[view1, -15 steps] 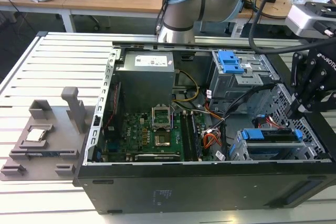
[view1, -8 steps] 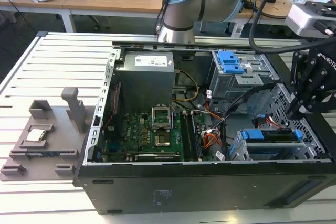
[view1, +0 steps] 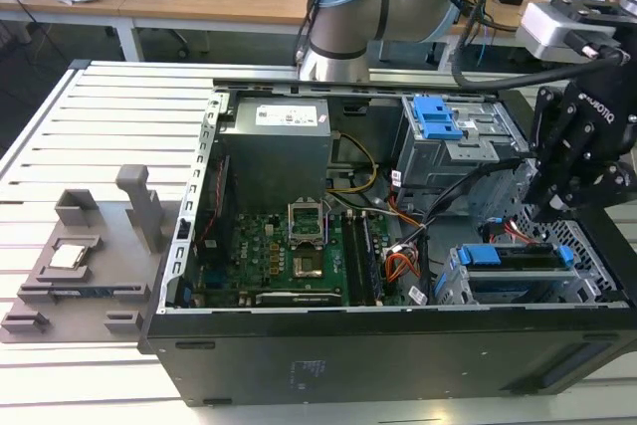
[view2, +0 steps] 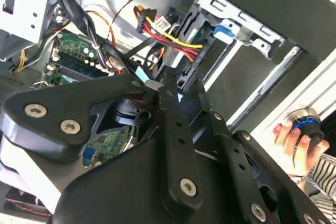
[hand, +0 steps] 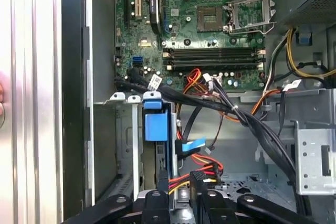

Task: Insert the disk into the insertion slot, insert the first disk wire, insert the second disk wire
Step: 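Insert the second disk wire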

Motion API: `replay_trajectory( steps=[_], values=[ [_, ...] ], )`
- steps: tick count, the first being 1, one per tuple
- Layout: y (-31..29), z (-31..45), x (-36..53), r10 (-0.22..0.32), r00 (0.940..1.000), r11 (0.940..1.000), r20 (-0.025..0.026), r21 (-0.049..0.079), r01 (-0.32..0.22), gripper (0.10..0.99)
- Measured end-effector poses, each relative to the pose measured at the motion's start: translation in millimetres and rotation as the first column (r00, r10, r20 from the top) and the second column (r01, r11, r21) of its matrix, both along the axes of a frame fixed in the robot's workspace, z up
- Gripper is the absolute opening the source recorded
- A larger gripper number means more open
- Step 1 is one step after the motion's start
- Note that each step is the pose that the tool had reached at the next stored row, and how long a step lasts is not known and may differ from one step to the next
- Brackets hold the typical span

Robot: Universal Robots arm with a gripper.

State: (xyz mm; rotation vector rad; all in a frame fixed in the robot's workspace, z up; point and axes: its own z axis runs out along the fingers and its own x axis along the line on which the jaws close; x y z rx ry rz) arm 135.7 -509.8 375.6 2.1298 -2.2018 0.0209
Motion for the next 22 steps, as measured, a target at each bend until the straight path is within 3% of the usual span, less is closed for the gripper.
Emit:
replay_trajectory(
  steps=[2,5,8,11,12,14,16,22],
  values=[
    [1.0,-5.1,-8.6,0.0,1.0,1.0,0.0,0.0,0.0,0.302],
    [3.6,-11.5,-13.9,0.005,1.0,1.0,0.0,-0.002,-0.005,0.302],
    [10.9,-15.9,-18.1,0.014,0.9999,0.9998,-0.0001,-0.011,-0.014,0.302],
    [15.5,-18.0,-21.3,0.024,0.9997,0.9991,-0.0006,-0.035,-0.024,0.302],
    [17.3,-18.9,-22.9,0.032,0.9995,0.998,-0.0011,-0.055,-0.032,0.302],
    [18.1,-22.4,-23.5,0.075,0.9972,0.9952,-0.0014,-0.062,-0.075,0.302],
    [18.1,-25.7,-23.6,0.134,0.9909,0.9888,-0.0017,-0.065,-0.134,0.302],
    [18.1,-33.6,-27.8,0.151,0.9886,0.9839,-0.0064,-0.096,-0.151,0.302]
  ],
)
